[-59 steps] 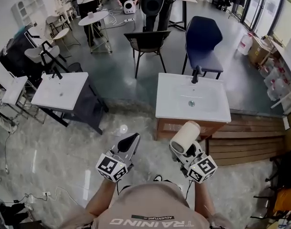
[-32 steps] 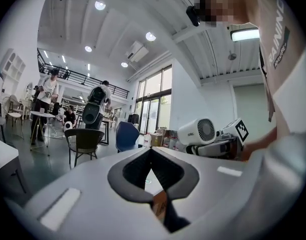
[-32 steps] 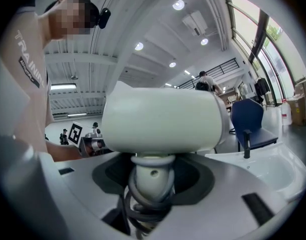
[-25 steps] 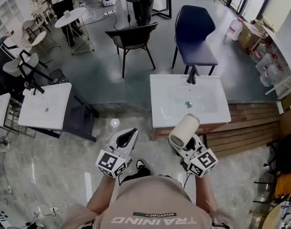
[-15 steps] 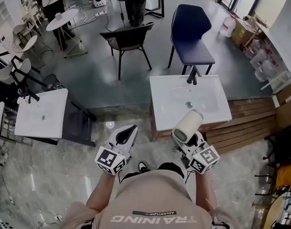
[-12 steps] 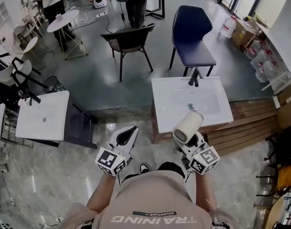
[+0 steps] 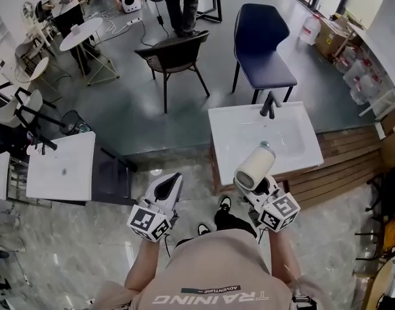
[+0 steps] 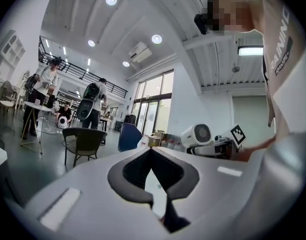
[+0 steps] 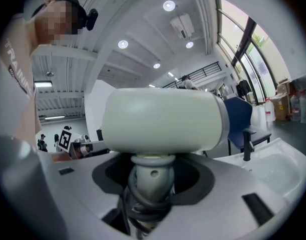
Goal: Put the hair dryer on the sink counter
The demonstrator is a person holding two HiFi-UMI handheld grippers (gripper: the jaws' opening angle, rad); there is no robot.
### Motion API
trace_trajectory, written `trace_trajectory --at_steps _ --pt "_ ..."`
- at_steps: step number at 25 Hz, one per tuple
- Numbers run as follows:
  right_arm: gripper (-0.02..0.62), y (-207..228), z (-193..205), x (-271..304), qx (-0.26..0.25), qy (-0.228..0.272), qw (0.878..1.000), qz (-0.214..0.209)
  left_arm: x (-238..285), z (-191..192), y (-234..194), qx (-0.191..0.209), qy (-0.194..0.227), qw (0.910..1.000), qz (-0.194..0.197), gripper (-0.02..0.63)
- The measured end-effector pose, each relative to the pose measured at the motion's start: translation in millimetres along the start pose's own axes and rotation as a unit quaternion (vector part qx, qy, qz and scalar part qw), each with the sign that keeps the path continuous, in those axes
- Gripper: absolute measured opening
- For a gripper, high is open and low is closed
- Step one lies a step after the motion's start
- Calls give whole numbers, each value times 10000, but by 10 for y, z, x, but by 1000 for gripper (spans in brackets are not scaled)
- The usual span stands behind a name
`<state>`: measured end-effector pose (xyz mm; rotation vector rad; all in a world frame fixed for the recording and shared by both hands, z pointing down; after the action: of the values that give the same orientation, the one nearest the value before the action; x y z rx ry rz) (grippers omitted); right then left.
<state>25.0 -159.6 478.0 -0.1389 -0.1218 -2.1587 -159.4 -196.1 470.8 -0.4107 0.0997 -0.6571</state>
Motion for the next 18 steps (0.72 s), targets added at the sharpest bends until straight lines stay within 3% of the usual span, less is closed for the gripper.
trace_trajectory --at_steps 7,18 --pt "221 357 28 258 -49 -71 9998 -160 269 -127 -173 -28 67 9995 -297 8" --pt "221 999 7 609 -19 -141 9984 -544 1017 -347 -263 163 179 9988 -427 8"
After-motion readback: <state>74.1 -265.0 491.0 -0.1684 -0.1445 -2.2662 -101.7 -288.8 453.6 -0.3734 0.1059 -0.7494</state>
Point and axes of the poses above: the fingertips, and each gripper's own axes: x forward along the fingers, y to its right, z out of its underside, the point moved 1 cm from there along -x, backward along the fingers, and after that the axes turned 13 degrees about -x, right-handed, at the moved point
